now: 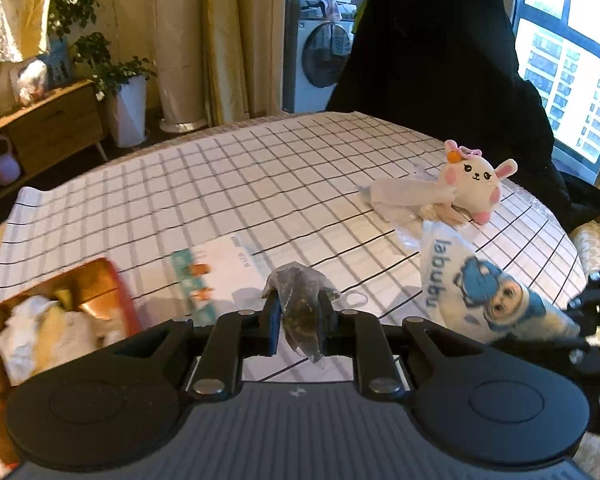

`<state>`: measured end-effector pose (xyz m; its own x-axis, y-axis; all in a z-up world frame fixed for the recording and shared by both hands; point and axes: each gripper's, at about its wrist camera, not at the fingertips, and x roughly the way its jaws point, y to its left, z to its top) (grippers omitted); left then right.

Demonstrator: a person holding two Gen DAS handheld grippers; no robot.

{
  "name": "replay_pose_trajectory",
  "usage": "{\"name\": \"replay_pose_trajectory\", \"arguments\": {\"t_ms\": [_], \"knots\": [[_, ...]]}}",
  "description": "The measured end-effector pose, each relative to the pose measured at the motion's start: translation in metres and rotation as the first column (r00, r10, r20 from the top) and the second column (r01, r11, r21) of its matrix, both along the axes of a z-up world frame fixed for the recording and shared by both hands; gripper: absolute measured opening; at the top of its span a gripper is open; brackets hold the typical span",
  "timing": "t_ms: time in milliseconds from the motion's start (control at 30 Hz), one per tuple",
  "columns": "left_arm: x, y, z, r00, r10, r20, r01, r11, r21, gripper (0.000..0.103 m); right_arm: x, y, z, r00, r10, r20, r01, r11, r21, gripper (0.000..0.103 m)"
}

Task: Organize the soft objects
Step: 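Carry the pouch and bib with both tools over the red tin box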

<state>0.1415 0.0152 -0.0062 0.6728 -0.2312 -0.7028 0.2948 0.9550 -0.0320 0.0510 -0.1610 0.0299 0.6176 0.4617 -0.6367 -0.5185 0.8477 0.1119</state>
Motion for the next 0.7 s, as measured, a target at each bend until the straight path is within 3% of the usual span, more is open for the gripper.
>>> {"name": "replay_pose_trajectory", "arguments": {"t_ms": [333, 700], "knots": [[-0.033, 0.064, 0.020, 0.997, 0.074, 0.022, -0.074, 0.997, 0.016, 0.017, -0.008, 0.059, 0.023, 0.995, 0.093, 0.023, -0.093, 0.996, -0.008, 0.011], [-0.042, 0.132, 0.016, 0.986, 0.164, 0.005, -0.164, 0.986, 0.035, 0.017, 0.019, 0.131, 0.017, 0.985, 0.169, -0.037, -0.169, 0.986, -0.007, 0.011]]}}
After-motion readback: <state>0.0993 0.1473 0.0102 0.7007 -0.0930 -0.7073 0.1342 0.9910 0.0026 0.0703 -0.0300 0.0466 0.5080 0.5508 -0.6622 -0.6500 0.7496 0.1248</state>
